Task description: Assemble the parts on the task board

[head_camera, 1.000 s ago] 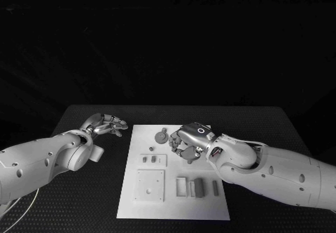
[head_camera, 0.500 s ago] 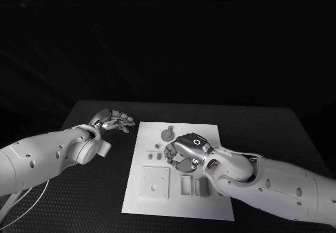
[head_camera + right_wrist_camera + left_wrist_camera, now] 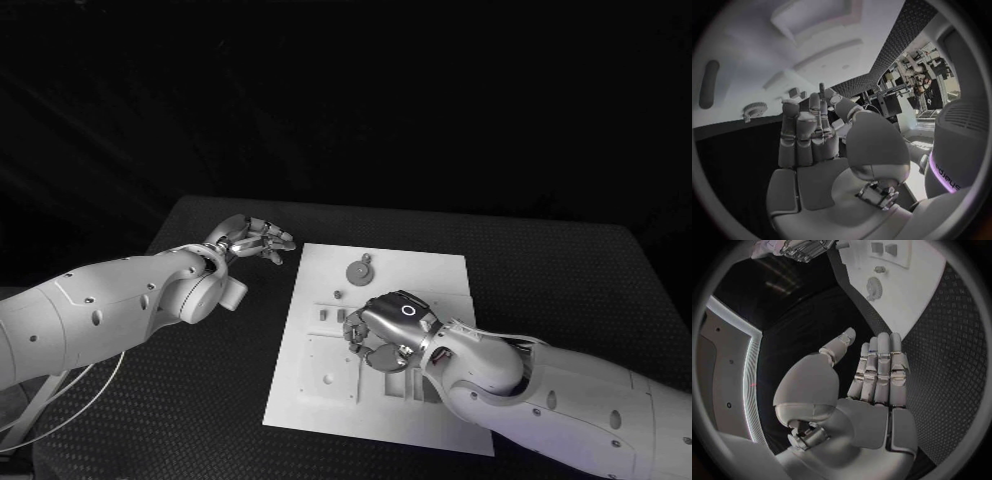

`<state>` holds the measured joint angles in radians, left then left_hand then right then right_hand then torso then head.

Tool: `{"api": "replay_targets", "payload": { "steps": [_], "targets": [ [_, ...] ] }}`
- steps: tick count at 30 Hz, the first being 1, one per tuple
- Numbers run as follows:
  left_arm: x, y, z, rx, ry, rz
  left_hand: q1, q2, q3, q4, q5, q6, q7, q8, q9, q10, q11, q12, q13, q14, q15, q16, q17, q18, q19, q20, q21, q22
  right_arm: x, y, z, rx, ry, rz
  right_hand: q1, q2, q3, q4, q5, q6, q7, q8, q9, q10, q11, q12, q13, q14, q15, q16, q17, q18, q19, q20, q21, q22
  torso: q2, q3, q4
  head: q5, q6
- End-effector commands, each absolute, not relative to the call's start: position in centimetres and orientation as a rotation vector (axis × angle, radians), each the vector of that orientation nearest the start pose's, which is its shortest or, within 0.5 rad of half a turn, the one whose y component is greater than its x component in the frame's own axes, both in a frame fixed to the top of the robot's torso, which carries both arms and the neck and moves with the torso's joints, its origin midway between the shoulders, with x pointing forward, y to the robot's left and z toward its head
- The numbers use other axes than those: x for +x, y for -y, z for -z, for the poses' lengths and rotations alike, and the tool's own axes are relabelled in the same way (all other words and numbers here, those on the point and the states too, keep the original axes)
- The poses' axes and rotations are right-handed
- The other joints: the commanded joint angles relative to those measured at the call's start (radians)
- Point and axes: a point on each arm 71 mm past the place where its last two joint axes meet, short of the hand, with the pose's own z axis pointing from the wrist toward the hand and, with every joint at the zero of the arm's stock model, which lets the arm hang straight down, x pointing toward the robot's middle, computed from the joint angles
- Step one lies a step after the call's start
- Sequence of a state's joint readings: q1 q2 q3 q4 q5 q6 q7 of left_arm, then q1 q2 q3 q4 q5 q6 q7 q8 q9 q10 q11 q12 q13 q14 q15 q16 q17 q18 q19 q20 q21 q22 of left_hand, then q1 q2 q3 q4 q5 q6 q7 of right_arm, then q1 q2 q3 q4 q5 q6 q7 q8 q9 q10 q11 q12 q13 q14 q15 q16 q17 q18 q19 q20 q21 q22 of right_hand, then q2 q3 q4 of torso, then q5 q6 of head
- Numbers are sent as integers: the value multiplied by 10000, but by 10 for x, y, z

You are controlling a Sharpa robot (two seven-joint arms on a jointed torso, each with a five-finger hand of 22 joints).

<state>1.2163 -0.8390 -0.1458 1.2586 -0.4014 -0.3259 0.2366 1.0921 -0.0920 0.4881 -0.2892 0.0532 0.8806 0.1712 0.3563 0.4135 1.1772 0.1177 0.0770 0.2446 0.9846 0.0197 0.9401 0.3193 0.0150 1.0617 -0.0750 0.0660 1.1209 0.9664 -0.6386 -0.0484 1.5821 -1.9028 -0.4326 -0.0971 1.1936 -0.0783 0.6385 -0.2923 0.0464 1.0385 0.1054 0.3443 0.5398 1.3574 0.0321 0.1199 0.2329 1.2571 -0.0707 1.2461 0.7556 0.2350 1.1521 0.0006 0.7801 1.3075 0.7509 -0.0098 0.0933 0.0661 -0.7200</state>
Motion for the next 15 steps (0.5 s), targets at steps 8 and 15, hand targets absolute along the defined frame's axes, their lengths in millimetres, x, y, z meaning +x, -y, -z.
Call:
{"api": "replay_targets", "payload": {
  "steps": [8,15],
  "targets": [
    [519,-287,223,-8152,-16124,10518,23,87,-65,25,-12,-64,-14,-5,-19,-29,14,-36,10,61,-6,-47,23,7,32,-19,26,-18,390,66,273,-5994,-15012,-8405,131,5,55,10,30,68,-3,66,13,50,-2,8,17,16,-89,41,12,268,6,-72,48,84,-7,-20,15,212,-110],
    [519,-285,223,-8140,-16146,10554,20,88,-69,26,-13,-66,-12,-6,-21,-32,15,-38,10,66,-7,-48,28,6,40,-21,28,-21,390,64,276,-6002,-15063,-8391,133,3,58,7,30,67,-3,64,17,51,-2,3,20,17,-89,40,12,268,8,-74,46,84,-5,-8,0,260,-122]
  ]
}}
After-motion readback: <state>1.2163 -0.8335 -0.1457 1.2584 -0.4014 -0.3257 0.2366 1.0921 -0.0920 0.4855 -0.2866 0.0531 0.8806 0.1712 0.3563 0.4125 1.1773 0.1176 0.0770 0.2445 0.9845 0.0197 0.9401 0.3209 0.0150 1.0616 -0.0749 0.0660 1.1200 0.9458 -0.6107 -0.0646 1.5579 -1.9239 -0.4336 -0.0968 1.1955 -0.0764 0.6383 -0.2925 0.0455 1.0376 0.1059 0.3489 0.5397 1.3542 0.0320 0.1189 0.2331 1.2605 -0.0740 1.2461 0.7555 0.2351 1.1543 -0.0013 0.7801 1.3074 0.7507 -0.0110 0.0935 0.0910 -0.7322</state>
